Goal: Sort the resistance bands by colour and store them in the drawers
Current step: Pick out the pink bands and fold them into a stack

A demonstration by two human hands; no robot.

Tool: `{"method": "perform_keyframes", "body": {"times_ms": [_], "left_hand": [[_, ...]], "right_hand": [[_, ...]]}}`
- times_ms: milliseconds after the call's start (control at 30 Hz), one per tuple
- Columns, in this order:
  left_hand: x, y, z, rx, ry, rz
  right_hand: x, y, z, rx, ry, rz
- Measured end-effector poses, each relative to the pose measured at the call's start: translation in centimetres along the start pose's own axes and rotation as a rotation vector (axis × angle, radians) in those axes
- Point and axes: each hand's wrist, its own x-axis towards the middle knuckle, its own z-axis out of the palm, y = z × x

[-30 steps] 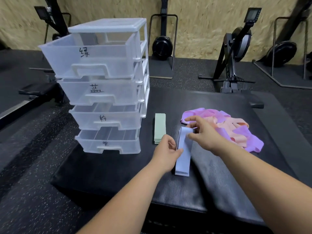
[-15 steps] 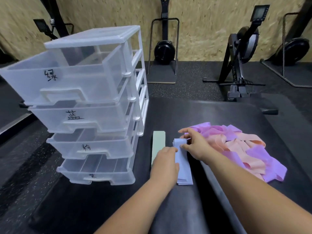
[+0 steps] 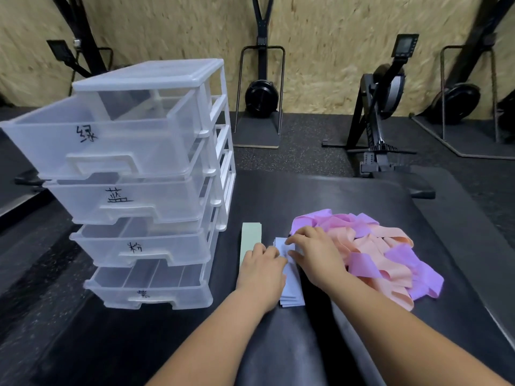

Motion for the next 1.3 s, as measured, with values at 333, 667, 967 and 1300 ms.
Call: {"method": "perform_keyframes", "body": {"times_ms": [333, 667, 967, 1300], "left_hand": [[-2.4, 3.6, -1.1, -0.132, 0.002, 0.02], [-4.2, 8.3, 0.1, -0.164, -0.016, 0.149], [-3.7, 12.6, 1.5, -0.242, -0.111, 0.224], [-1.9, 13.8, 3.1, -0.328, -0.128, 0.111]], "right_hand": [[-6.1, 3.7, -5.4, -0.293, -0.119, 0.03], [-12.7, 10.4, -8.4, -0.375, -0.206, 0.144], [-14.7, 12.8, -9.6, -0.39, -0.13, 0.233], [-12.2, 11.0, -10.4, -0.192, -0.047, 0.268]]}}
